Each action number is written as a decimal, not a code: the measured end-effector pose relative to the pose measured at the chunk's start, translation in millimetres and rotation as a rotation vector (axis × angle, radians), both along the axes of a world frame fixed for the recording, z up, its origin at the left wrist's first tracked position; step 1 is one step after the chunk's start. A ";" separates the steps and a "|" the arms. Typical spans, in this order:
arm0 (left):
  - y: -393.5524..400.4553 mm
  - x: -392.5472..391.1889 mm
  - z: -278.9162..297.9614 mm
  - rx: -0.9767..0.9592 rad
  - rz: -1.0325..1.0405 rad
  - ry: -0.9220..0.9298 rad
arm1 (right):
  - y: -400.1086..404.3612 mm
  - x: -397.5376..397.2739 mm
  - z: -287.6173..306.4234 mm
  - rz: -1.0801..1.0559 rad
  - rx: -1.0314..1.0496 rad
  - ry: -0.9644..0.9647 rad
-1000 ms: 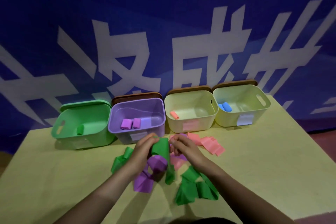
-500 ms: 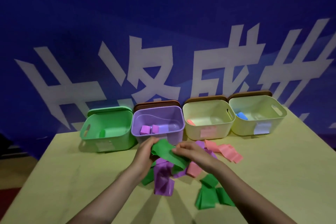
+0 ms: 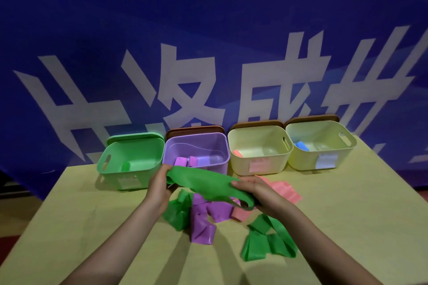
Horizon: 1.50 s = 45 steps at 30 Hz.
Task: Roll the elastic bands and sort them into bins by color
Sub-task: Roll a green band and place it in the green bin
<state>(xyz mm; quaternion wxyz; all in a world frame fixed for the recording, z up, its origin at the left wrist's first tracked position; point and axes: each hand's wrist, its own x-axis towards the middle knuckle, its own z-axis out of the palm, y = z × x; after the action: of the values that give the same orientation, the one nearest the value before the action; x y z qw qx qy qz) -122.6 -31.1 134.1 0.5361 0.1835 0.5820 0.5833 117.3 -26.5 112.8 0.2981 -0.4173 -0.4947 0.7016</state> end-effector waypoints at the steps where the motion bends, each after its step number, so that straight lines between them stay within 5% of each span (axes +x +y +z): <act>1: 1.1 2.3 -2.9 -0.016 -0.001 -0.012 | 0.3 2.7 4.6 -0.013 -0.036 0.092; 7: 8.9 15.3 -24.9 -0.172 -0.100 0.095 | 9.8 20.6 28.2 -0.045 -0.118 0.510; 14: 10.4 72.9 -18.7 -0.089 -0.330 0.431 | 25.8 40.7 51.3 -0.018 0.124 0.309; 18: 12.5 100.6 -13.0 0.103 -0.186 0.708 | 31.8 52.1 64.3 -0.045 0.290 0.108; 22: -4.5 148.1 13.5 0.349 -0.207 0.579 | 34.2 70.7 64.7 -0.131 0.295 0.033; 29: -11.6 205.8 18.0 0.499 -0.218 0.514 | 46.8 100.8 65.1 -0.219 0.246 -0.037; 45: -19.1 159.1 14.2 0.478 -0.154 0.840 | 37.6 67.4 62.6 0.038 0.106 0.036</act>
<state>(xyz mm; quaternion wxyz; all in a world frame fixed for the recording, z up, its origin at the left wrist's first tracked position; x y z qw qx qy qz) 36.5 -50.2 148.3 0.2395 0.5634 0.5826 0.5345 184.6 11.1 175.5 0.3153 -0.3791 -0.5334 0.6873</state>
